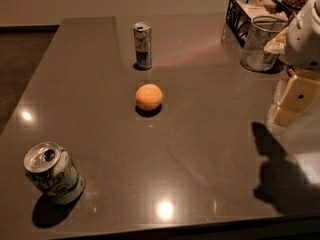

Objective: Move 7up can near redbull can

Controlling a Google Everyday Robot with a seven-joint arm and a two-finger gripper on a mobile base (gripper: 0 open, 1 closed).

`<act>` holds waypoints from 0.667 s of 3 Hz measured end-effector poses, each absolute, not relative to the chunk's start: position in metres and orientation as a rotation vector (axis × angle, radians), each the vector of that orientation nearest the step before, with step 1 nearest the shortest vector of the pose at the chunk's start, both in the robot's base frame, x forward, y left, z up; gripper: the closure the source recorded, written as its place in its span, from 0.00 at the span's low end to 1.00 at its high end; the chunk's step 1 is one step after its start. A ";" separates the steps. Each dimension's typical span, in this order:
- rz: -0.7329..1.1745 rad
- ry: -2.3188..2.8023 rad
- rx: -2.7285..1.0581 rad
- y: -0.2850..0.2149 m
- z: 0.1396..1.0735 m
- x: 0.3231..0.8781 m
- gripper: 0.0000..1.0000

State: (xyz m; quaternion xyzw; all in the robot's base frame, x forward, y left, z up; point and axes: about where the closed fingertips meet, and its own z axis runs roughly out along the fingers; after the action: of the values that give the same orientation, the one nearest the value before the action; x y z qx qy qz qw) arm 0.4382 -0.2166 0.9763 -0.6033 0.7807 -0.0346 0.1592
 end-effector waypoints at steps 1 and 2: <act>-0.099 2.231 -1.724 -0.217 0.976 0.438 0.00; -0.017 2.170 -1.724 -0.201 0.976 0.437 0.00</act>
Offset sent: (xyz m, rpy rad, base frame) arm -0.0056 0.0429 -0.0054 0.2122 0.0004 0.1111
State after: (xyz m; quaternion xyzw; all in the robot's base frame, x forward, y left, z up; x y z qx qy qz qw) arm 0.4367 -0.2014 0.9756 -0.6115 0.7695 -0.0061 0.1841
